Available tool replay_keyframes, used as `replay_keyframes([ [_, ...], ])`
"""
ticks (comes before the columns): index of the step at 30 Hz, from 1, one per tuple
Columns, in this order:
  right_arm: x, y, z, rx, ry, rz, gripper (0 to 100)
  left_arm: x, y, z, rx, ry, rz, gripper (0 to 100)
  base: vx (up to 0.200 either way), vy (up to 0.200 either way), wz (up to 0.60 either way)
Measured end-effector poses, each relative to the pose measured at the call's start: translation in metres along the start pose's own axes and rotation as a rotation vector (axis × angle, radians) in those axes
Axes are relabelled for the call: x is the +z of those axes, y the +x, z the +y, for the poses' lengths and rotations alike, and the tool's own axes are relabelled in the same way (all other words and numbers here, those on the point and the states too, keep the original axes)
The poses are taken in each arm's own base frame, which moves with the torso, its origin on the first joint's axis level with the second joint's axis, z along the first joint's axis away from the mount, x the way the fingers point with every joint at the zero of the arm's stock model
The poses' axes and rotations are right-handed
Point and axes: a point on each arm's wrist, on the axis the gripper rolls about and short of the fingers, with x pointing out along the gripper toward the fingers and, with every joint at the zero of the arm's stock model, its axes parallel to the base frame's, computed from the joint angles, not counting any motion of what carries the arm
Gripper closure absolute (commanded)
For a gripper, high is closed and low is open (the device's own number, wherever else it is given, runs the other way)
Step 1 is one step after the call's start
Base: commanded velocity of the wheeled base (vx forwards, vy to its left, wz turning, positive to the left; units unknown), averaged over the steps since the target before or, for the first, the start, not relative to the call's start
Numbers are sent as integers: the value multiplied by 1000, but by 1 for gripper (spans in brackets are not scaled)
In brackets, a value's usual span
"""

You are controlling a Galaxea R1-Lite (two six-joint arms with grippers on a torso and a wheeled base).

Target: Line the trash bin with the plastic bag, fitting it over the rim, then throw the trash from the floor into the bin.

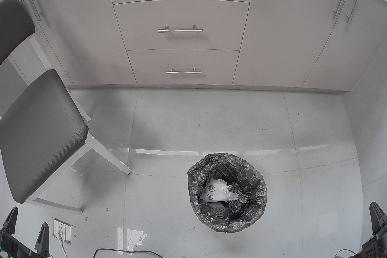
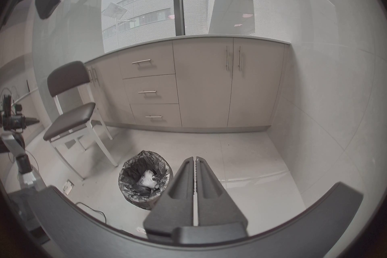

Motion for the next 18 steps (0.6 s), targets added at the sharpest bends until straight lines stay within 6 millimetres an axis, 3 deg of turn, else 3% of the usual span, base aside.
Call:
replay_keyframes([
  [18,-5,0,-1,-59,0,45,100,0,0,0,0,2,0,0,0,0,0],
])
